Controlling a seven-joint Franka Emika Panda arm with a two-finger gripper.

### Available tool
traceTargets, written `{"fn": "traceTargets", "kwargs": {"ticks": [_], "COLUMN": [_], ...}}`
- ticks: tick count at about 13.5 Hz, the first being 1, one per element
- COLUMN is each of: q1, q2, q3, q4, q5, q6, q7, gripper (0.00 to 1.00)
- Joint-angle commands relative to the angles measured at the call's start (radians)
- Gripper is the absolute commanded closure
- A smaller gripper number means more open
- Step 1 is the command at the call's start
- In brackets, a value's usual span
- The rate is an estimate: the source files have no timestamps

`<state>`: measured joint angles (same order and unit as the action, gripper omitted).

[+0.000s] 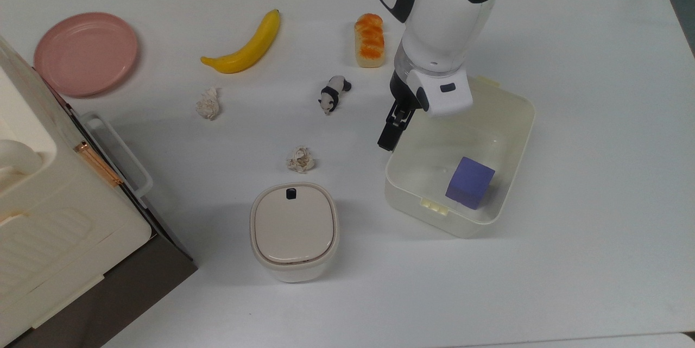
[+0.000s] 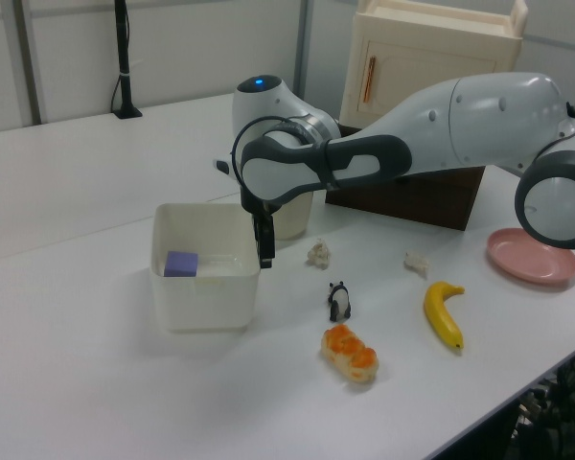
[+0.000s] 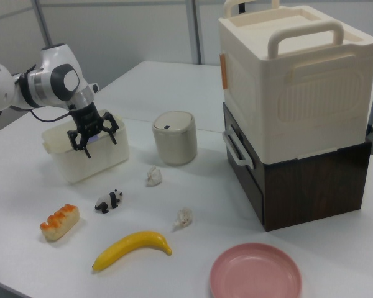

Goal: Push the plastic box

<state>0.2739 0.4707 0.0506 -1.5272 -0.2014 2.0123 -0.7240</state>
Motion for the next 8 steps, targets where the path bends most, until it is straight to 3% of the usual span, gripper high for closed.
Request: {"fn": "traceTargets", "kwargs": {"ticks": [1, 5, 8], "q1": [-0.047, -0.148, -0.225], "q2": [-0.102, -0.221, -0.288], "q3": [0.002, 0.005, 0.006], "q4": [-0.037, -0.047, -0.041], "q5": [-0.003, 0.051, 0.127], "q6": [-0.018, -0.204, -0.259], "q7": [0.018, 0.233, 0.527], "gripper": [0.0, 0.0, 0.0]}}
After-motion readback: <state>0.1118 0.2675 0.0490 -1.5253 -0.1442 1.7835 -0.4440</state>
